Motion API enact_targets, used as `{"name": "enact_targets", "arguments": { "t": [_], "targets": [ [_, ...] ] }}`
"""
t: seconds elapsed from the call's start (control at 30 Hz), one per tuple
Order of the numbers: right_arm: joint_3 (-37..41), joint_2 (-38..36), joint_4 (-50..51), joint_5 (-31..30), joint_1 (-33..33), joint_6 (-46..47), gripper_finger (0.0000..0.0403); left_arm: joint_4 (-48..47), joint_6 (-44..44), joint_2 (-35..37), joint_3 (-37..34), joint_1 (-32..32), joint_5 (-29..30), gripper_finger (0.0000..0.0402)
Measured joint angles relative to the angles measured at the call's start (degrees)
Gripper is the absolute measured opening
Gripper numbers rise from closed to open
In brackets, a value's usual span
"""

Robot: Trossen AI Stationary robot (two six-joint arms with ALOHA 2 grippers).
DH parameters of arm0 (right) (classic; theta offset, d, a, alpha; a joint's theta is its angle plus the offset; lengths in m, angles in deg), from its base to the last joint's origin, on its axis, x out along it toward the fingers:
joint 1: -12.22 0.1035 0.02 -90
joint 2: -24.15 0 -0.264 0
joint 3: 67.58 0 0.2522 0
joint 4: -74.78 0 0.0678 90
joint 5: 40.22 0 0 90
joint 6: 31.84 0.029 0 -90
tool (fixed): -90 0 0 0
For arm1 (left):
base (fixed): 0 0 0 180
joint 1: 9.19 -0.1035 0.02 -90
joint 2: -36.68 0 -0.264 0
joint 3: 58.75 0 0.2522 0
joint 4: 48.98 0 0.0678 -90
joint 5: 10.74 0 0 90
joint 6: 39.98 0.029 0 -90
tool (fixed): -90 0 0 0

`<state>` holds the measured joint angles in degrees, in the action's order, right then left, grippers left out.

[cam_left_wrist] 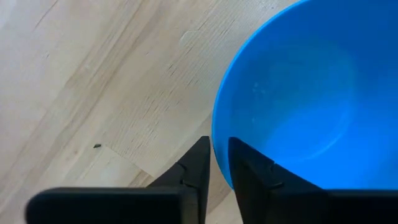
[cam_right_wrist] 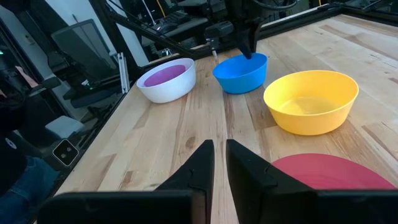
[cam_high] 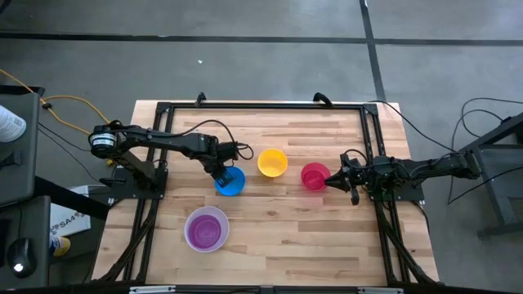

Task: Nest bowls inside each other
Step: Stack the blue bowl on the purple bowl

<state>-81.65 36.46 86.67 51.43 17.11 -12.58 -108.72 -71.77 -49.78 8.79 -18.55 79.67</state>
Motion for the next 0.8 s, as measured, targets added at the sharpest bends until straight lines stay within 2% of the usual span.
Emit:
{"name": "enact_targets", "arguments": {
  "t": [0.4,0.8],
  "targets": [
    [0.0,0.0,0.0,0.02,0.0,0.0,0.0035,0.05,-0.02,0.04,0.09,0.01,-1.6,0.0005],
    [0.01,0.0,0.0,0.02,0.0,0.01,0.0035,0.89,1.95,0.04,0.09,0.02,-0.31,0.0002]
  ]
}}
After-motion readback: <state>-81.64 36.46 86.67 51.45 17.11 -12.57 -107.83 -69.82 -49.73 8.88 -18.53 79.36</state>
